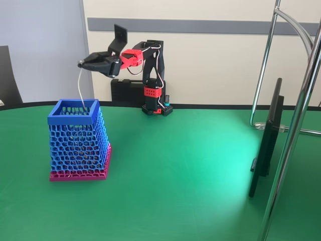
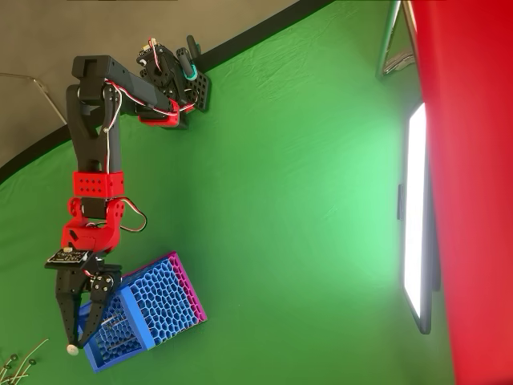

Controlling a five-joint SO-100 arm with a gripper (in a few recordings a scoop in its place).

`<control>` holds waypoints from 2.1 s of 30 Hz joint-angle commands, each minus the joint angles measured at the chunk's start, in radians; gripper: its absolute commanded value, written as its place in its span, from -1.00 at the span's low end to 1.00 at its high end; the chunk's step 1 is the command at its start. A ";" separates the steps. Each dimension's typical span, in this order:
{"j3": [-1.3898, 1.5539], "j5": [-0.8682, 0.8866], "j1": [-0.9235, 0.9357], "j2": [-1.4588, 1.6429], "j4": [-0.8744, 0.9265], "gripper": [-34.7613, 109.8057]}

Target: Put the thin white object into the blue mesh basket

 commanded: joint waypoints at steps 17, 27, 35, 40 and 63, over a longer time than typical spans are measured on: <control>0.308 0.041 -0.086 0.282 -0.086 -0.37; 0.353 0.032 0.011 0.265 -0.124 -0.41; 0.449 -0.009 0.080 0.221 -0.209 -0.38; 0.508 -0.060 0.121 0.213 -0.230 -0.34; 0.899 0.011 -0.083 0.586 -0.341 -0.43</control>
